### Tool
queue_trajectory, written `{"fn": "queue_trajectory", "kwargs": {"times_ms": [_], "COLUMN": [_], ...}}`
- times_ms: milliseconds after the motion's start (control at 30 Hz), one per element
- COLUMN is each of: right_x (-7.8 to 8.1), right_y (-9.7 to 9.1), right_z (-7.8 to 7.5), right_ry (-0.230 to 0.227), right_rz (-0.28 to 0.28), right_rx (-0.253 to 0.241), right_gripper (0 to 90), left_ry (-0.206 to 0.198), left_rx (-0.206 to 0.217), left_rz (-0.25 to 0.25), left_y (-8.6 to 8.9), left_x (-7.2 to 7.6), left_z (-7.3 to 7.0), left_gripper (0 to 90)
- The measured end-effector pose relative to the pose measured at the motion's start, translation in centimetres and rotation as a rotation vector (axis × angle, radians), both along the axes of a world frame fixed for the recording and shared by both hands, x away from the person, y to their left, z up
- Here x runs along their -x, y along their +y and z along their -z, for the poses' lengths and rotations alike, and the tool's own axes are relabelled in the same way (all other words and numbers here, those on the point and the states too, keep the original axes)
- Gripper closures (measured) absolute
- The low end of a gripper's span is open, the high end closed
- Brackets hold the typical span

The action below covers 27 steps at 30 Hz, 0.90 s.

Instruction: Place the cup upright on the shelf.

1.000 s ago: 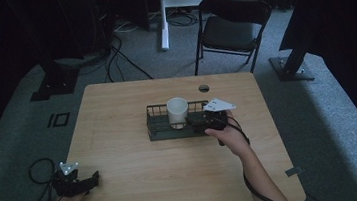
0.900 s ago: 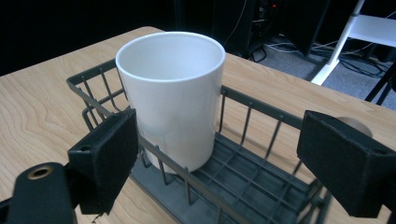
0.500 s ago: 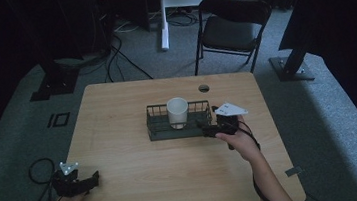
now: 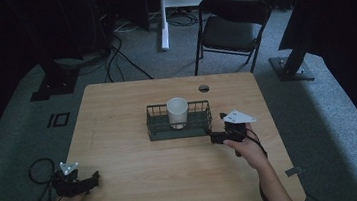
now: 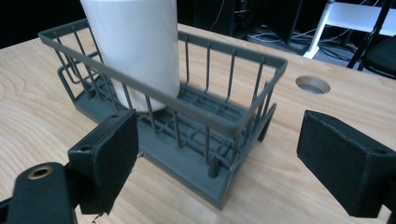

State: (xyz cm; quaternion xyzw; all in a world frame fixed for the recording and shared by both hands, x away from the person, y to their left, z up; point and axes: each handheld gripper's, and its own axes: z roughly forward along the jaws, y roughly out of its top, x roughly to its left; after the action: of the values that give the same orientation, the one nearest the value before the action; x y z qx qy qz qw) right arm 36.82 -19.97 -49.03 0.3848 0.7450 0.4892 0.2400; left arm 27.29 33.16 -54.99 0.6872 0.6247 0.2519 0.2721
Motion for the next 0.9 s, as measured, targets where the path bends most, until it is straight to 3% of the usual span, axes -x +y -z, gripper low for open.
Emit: {"fn": "queue_trajectory", "kwargs": {"times_ms": [900], "right_x": [3.0], "right_y": [-4.6], "right_z": [3.1], "right_ry": [0.055], "right_rz": [0.087], "right_rx": [0.014], "right_gripper": [12.9], "left_ry": [0.0], "left_rx": [0.0], "left_rz": [0.0], "left_y": [0.0], "left_x": [0.0], "left_z": [0.0], "left_gripper": [1.0]}}
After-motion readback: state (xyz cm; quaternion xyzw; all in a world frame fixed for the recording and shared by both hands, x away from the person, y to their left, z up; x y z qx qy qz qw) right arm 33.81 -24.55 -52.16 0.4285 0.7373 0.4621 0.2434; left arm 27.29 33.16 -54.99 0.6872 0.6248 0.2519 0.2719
